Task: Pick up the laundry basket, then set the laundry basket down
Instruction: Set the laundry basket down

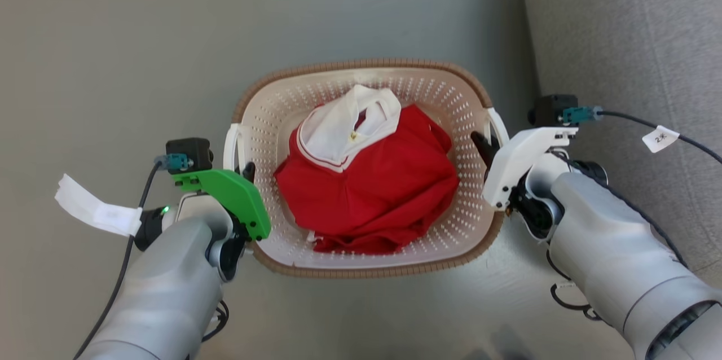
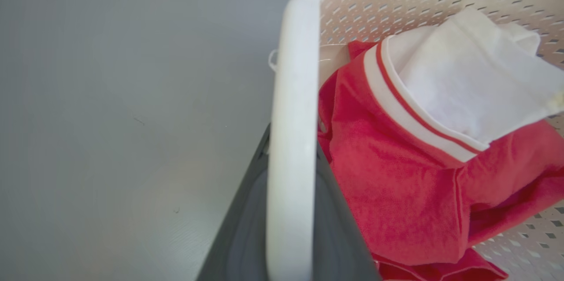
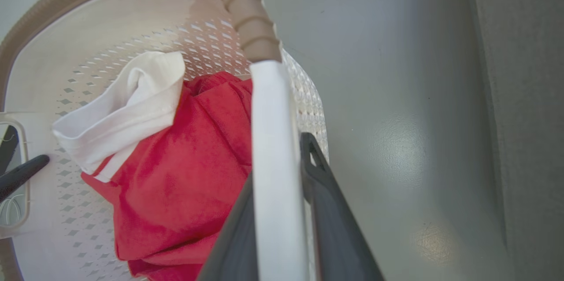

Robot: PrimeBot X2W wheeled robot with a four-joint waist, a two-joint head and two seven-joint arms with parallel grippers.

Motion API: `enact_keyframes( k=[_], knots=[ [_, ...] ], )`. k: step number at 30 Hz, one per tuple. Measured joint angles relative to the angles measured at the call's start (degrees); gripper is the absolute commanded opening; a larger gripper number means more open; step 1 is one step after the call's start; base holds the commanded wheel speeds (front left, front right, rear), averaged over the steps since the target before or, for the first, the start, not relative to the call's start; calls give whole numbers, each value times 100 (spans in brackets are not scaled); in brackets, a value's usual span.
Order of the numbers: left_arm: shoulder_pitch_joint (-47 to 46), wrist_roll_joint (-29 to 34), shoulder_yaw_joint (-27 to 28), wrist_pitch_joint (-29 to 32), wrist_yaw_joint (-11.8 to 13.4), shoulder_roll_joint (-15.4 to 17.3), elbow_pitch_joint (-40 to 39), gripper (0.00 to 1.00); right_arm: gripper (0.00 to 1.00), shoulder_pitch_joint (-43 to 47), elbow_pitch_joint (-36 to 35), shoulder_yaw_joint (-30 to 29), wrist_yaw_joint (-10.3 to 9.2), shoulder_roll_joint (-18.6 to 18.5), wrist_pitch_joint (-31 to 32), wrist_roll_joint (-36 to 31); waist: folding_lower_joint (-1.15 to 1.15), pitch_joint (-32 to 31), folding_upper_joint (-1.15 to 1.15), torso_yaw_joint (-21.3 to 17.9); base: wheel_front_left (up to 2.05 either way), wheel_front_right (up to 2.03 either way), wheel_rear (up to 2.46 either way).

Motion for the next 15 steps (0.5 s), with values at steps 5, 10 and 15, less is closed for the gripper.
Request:
enact_keyframes(
  k=[5, 10, 15],
  knots=[
    [-176, -1, 5, -119, 2, 2, -2, 0, 0, -170, -12, 18, 1, -24, -132, -8, 0, 363, 0, 15, 0, 0, 0],
    [-426, 15, 0, -286, 2, 1, -16, 0, 0, -405, -33, 75, 7, -87, -339, -98, 1, 723, 0, 31, 0, 0, 0],
    [-669, 54, 4, -430, 3, 1, -15, 0, 0, -603, -55, 75, 16, -124, -490, -98, 1, 1081, 0, 48, 0, 0, 0]
  ],
)
